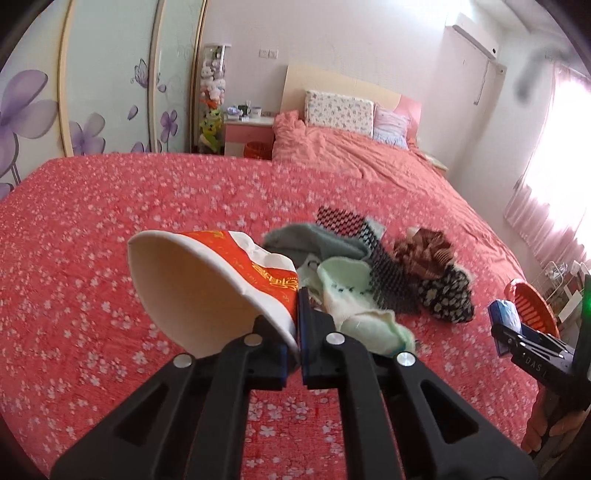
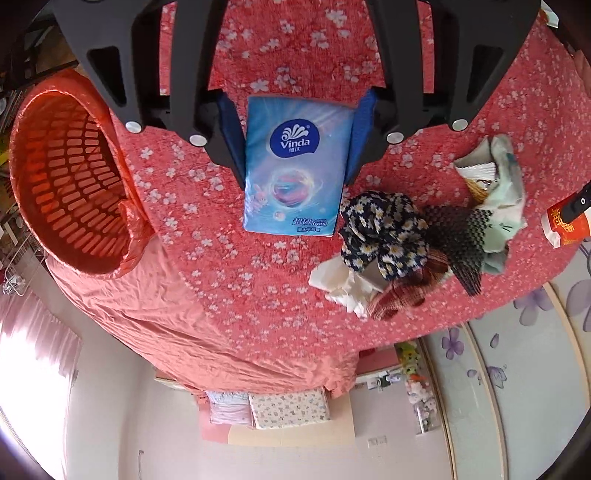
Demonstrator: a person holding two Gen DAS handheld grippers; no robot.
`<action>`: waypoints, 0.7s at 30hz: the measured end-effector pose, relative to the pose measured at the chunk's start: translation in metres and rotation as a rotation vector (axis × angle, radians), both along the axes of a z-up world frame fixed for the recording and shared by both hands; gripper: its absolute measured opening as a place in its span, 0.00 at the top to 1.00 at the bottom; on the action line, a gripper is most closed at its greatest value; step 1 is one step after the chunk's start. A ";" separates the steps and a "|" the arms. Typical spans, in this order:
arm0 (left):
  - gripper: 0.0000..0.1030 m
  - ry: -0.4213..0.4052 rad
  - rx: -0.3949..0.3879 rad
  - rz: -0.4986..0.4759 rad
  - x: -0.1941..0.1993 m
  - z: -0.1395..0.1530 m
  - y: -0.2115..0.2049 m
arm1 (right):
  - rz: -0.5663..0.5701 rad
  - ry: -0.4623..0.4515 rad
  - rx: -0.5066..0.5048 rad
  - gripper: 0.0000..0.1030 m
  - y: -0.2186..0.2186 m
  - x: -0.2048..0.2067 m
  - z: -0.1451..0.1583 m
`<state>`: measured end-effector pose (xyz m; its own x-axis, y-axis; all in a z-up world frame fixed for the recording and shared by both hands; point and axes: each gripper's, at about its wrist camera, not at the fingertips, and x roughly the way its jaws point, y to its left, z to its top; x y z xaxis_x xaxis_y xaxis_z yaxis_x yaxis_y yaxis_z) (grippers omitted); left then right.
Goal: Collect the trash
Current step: 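Carry the tissue pack and paper cup to the basket and release both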
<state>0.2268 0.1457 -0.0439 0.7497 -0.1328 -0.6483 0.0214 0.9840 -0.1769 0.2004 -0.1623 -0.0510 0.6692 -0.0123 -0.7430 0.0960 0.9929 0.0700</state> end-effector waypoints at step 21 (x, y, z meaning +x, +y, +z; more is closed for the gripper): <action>0.94 -0.134 0.027 -0.153 -0.026 0.069 -0.082 | -0.022 -0.212 -0.007 0.51 -0.025 -0.051 0.065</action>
